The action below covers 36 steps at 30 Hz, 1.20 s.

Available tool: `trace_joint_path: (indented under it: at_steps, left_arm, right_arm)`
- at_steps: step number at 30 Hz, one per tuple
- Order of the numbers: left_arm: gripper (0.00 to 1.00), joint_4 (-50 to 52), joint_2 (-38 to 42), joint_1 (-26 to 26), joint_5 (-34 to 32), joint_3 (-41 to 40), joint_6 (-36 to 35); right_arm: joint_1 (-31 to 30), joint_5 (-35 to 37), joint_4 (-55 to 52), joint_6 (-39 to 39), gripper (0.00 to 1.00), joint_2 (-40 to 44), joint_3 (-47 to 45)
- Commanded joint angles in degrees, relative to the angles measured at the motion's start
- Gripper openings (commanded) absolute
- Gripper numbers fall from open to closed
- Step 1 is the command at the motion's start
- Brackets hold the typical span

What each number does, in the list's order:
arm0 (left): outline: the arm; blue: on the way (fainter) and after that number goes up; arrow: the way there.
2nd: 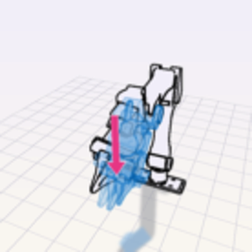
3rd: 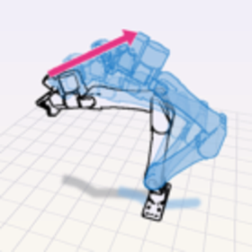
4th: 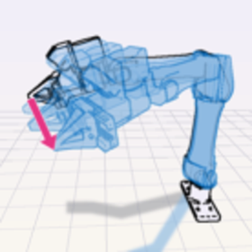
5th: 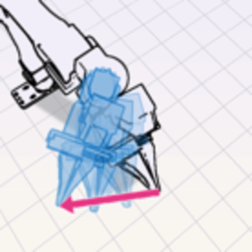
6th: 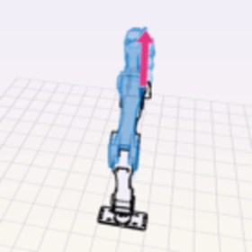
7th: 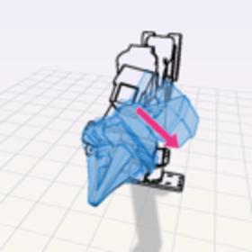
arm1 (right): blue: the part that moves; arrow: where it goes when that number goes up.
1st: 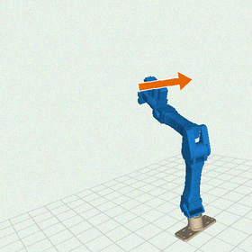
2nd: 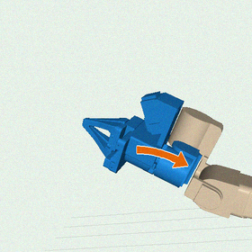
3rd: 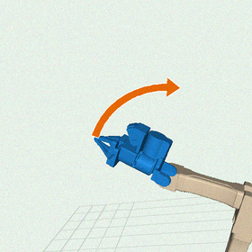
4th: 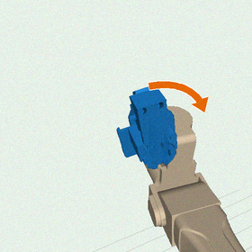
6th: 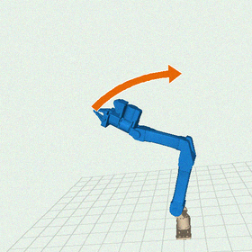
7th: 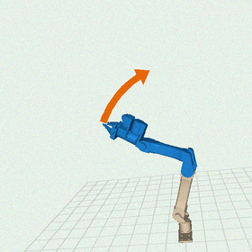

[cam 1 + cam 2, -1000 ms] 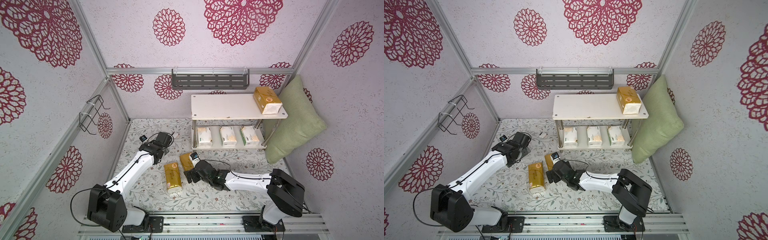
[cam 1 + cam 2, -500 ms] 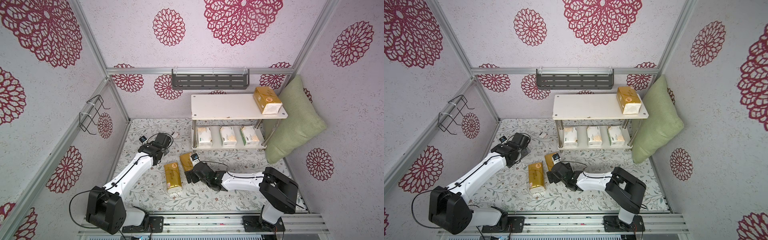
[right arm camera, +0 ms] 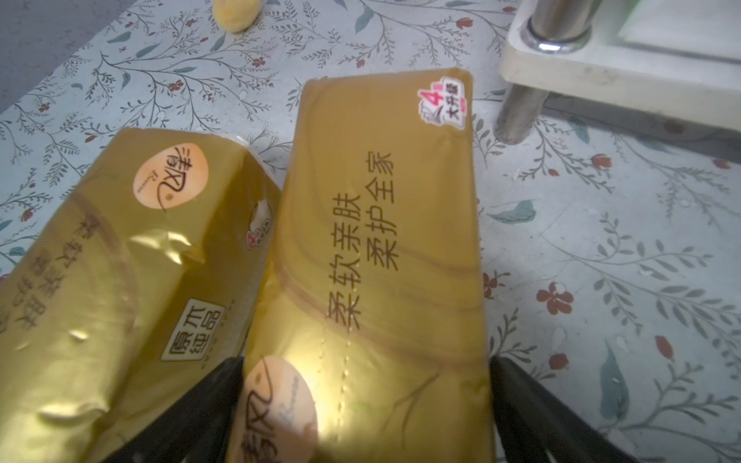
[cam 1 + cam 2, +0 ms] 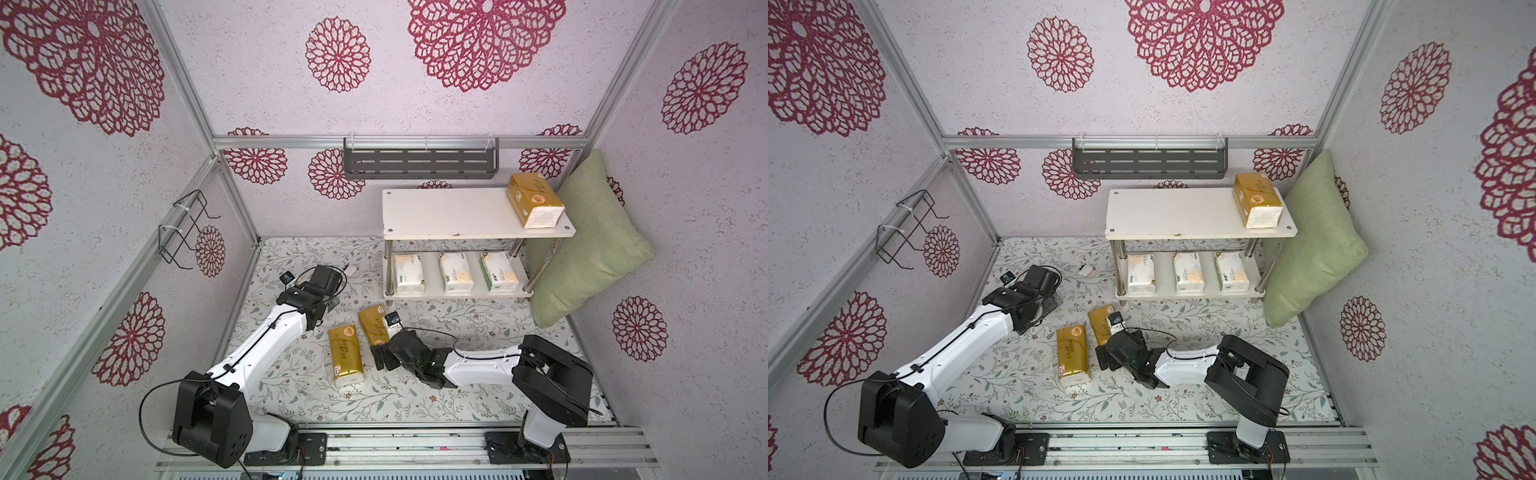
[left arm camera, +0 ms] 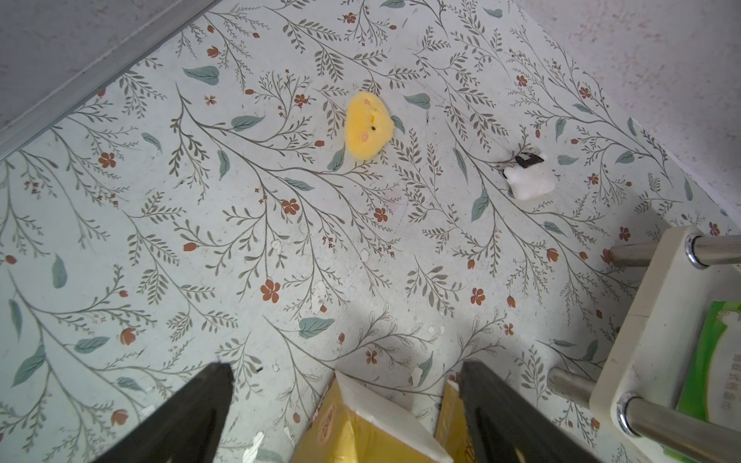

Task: Place the tissue boxes on the shelf by color
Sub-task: Pick up the box of tissues from the center of the board.

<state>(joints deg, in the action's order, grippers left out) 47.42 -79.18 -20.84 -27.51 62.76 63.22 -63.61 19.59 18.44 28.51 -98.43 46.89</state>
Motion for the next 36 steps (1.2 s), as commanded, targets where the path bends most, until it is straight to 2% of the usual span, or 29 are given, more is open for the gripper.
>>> trace_joint_path:
  at_steps: [1, 14, 36]
  left_arm:
    - [0.96, -1.05, -0.36, 0.67, 0.17, -0.90, -0.87]
    - [0.96, -1.61, -0.98, 0.72, 0.78, -1.39, -0.64]
    - [0.95, -2.94, -1.50, 0.76, 1.95, -2.38, -0.21]
  right_arm:
    - [-0.63, 1.91, 0.82, -0.96, 0.99, -1.33, -0.76]
    - [-2.88, 5.50, -2.95, -0.83, 0.99, 0.57, 0.21]
    - [-2.65, 6.14, 5.54, -3.63, 0.96, -2.76, -1.53]
